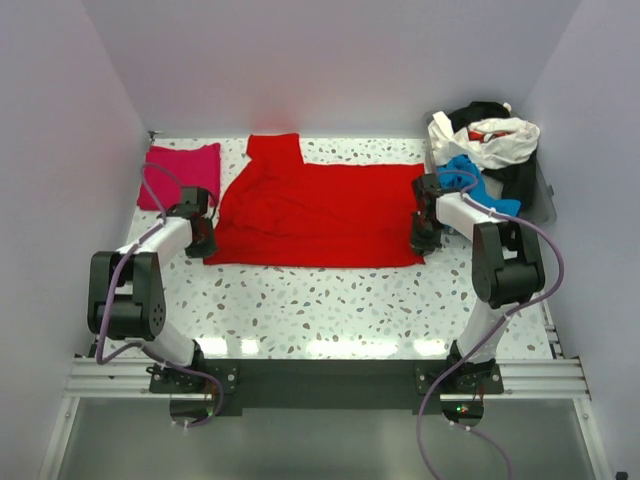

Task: Fold and stack the t-shirts
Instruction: Fold the tshirt

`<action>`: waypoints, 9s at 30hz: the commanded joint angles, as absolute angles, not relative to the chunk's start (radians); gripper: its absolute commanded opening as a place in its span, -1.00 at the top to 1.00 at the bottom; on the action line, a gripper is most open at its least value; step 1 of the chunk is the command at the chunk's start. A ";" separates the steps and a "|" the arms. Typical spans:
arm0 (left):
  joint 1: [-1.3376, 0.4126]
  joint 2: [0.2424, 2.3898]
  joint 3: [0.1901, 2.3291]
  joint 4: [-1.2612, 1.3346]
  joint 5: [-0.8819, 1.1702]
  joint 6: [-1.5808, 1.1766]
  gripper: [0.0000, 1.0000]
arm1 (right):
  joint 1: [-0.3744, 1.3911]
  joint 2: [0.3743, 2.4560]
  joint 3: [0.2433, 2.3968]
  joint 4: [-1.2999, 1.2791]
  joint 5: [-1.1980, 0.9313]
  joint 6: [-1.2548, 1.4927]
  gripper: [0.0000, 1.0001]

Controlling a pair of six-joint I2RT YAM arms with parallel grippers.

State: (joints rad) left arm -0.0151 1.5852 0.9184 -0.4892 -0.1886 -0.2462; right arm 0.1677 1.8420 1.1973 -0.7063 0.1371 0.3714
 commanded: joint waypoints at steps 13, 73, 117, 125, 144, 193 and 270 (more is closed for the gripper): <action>0.044 1.417 0.953 -0.699 -0.370 -0.302 0.36 | 0.284 1.677 1.121 -0.982 0.238 0.400 0.24; 0.030 1.351 0.970 -0.523 0.003 -0.431 -0.82 | 0.604 1.909 1.733 -0.833 0.037 0.351 -0.25; 0.118 1.393 0.680 -0.387 0.040 -0.462 -0.77 | 0.971 2.510 2.226 -0.471 0.017 0.087 0.11; 0.118 1.385 0.646 -0.380 0.038 -0.460 -0.77 | 0.971 2.523 2.223 -0.472 0.077 0.090 0.59; 0.120 1.408 0.624 -0.357 0.026 -0.465 -0.79 | 0.868 2.356 2.099 -0.471 0.166 0.247 1.00; -0.182 1.773 1.144 -0.259 0.100 -0.433 -0.81 | 0.471 1.815 1.336 -0.494 0.164 0.397 -0.63; -0.433 2.259 1.963 -0.422 -0.132 -0.261 -0.87 | 0.169 1.563 1.054 -0.603 0.196 0.548 -0.52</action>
